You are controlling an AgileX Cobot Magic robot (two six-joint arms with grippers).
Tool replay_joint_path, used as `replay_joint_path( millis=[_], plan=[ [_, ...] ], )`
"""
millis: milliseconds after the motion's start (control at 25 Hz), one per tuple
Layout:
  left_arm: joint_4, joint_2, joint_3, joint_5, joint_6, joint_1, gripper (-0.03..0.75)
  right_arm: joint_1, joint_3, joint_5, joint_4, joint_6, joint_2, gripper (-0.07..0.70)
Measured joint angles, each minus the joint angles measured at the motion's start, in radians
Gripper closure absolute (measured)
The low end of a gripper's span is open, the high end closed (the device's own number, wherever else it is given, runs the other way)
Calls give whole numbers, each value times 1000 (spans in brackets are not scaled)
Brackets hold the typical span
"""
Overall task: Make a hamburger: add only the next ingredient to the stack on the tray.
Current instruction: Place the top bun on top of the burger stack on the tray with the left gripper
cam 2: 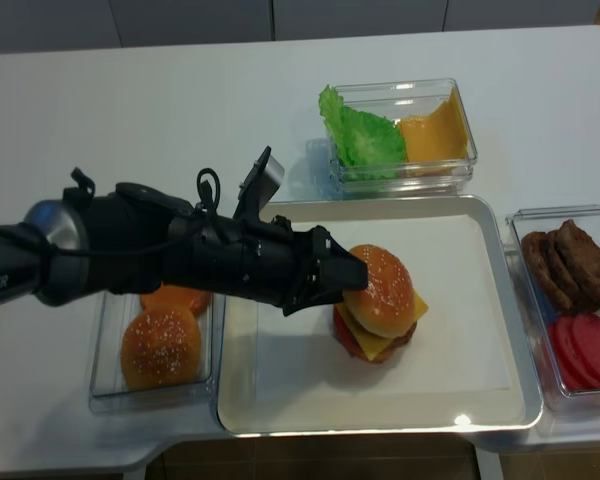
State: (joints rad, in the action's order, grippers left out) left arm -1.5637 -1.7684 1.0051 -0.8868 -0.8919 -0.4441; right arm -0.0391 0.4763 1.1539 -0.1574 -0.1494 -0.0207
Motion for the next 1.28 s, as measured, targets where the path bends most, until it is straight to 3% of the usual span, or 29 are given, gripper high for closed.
replay_joint_path(
  millis=[560, 840, 1280],
  plan=[
    [48, 0, 2, -31, 11, 0, 326, 0, 0, 0, 0, 0, 0, 244],
    [70, 0, 2, -33, 20, 0, 239, 0, 0, 0, 0, 0, 0, 244],
    [88, 0, 2, -10, 24, 24, 225, 0, 0, 0, 0, 2, 0, 244]
  ],
)
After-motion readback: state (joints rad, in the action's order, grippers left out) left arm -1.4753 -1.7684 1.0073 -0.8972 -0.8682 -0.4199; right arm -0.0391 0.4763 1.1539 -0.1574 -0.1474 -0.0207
